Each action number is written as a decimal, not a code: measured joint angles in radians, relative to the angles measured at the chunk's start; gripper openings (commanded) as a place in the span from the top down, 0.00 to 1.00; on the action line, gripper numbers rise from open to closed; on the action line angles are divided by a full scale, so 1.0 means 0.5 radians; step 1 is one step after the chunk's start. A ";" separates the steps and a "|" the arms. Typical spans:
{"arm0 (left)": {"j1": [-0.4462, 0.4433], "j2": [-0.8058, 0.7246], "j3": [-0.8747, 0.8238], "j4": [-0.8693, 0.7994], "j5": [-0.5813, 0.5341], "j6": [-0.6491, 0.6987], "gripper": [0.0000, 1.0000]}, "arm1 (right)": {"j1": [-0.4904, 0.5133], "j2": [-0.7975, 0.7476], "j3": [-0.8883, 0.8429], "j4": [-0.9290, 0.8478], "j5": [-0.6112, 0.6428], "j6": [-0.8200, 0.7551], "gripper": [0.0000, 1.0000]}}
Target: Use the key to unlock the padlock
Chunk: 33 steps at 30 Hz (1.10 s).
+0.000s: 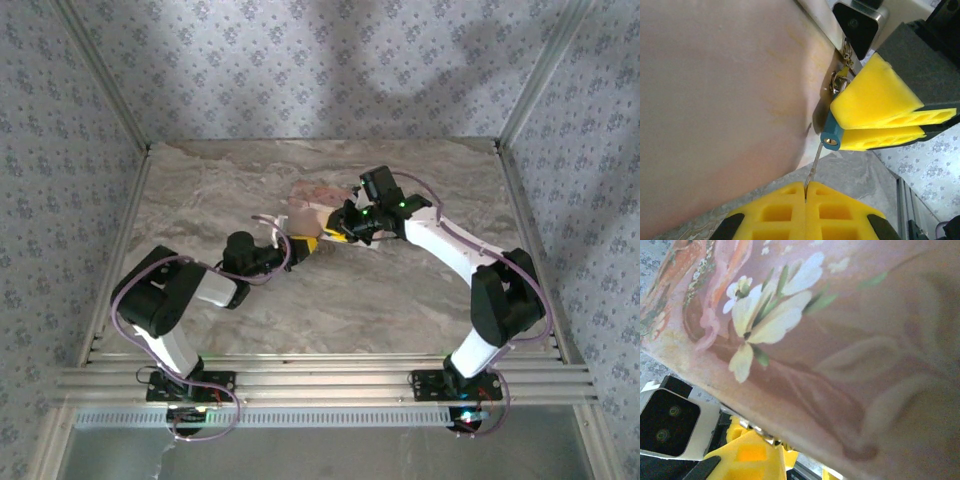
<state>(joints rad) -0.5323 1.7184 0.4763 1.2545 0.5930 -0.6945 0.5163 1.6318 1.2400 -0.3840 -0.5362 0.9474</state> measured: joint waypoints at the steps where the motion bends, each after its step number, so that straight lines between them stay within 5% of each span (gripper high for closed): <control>1: 0.000 0.011 0.006 0.012 0.008 -0.011 1.00 | 0.000 0.000 0.000 0.000 -0.001 0.004 1.00; 33: 0.003 0.102 0.063 0.118 0.092 -0.172 1.00 | 0.002 -0.007 -0.031 0.089 0.005 0.009 1.00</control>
<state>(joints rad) -0.5308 1.7695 0.5079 1.3136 0.6388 -0.7803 0.5171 1.6283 1.2243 -0.3393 -0.5339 0.9520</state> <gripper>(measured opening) 0.054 0.162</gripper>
